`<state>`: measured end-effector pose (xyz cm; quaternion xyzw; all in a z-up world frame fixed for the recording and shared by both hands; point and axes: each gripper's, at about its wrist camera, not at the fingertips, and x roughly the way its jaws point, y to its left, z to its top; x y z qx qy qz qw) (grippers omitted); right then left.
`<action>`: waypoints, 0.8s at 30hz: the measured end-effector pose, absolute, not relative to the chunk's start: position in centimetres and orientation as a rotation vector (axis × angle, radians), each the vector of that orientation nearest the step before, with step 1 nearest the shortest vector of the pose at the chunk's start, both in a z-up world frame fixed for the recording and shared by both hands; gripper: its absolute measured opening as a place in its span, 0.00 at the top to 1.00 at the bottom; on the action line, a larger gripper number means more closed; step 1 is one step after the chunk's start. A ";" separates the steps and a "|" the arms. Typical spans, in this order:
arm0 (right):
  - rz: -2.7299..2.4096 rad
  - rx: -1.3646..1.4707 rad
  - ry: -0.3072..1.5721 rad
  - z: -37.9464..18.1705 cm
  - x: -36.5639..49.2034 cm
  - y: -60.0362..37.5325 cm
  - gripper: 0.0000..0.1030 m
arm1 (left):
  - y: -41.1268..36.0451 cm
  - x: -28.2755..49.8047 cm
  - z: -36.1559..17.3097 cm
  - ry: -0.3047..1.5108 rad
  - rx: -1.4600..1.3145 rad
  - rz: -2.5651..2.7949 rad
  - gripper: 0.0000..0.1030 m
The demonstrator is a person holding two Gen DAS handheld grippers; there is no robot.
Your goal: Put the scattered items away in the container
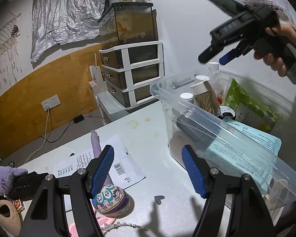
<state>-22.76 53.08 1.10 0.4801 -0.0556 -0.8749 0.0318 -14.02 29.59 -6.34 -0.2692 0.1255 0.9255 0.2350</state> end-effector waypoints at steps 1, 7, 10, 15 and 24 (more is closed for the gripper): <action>-2.707 1.455 -0.181 1.5 -22.4 53.1 0.35 | 29.5 -14.0 -6.3 0.340 -0.740 2.539 0.31; -2.809 1.330 -0.291 2.0 -19.1 53.0 0.52 | 29.1 -13.4 -5.3 0.261 -0.738 2.530 0.05; -2.883 1.287 -0.295 1.8 -17.2 52.4 0.52 | 28.9 -13.0 -4.8 0.226 -0.747 2.513 0.00; -2.966 1.262 -0.349 1.2 -14.2 51.6 0.00 | 29.1 -12.4 -4.4 0.229 -0.789 2.486 0.00; -3.064 1.204 -0.422 0.8 -9.7 50.3 0.00 | 28.6 -10.7 -3.4 0.207 -0.802 2.503 0.00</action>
